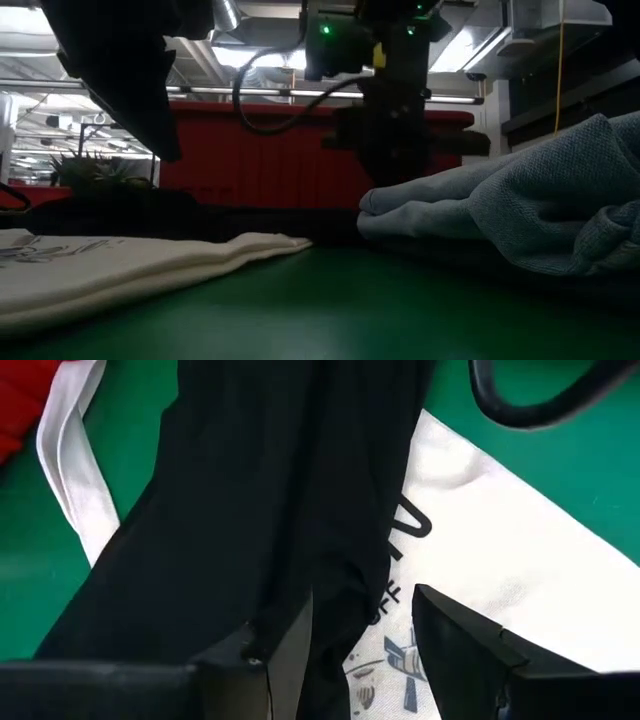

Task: Fold Laundry from Bin
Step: Fold the black boxer

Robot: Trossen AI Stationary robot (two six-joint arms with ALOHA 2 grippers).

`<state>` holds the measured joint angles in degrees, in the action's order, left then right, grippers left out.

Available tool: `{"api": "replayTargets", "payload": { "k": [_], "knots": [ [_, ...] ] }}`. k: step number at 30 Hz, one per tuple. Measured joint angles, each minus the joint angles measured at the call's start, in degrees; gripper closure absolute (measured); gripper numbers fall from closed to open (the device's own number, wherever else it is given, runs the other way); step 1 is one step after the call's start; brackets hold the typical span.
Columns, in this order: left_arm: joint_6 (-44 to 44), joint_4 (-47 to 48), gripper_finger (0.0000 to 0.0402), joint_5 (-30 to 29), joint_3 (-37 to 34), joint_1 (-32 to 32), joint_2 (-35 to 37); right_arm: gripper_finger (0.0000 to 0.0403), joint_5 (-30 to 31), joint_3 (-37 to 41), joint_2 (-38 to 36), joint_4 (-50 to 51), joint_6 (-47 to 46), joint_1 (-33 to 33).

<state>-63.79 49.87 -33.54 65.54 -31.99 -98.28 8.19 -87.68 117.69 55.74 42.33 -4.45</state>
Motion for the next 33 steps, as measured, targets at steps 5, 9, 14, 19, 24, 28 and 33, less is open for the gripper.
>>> {"api": "replayTargets", "payload": {
  "k": [5, 9, 14, 19, 24, 28, 33],
  "knots": [
    [0.0, -0.1, 0.0225, 0.0, 0.0, 0.0, 0.0, 0.0393, 0.0, -2.6, 0.0, 0.7, 0.0, 0.0],
    [-0.1, -0.1, 0.0206, 0.0, 0.0, 0.0, 0.0, 0.039, 0.0, -3.5, -0.1, 1.5, 0.0, 0.0],
    [-0.1, -0.8, 0.0197, 0.0, 0.0, 0.0, 0.0, 0.0399, 0.1, -3.5, -0.1, 3.1, 0.0, 0.0],
    [-0.1, -2.9, 0.0198, -0.1, 0.0, 0.0, 0.0, 0.039, 0.1, -3.5, -0.1, 3.0, 0.0, 0.0],
    [-0.1, -3.3, 0.0198, -0.1, 0.0, 0.0, 0.0, 0.0367, 0.1, -3.5, -0.1, 3.0, -0.3, 0.0],
    [-0.1, -3.3, 0.0198, -0.1, 0.0, 0.0, 0.0, 0.0342, -1.6, -3.5, -0.1, 3.5, -0.3, 0.0],
    [-0.1, -3.3, 0.0198, -0.1, 0.0, 0.0, 0.0, 0.0289, -3.2, -3.5, -0.1, 4.3, -0.4, 0.0]
  ]
}}
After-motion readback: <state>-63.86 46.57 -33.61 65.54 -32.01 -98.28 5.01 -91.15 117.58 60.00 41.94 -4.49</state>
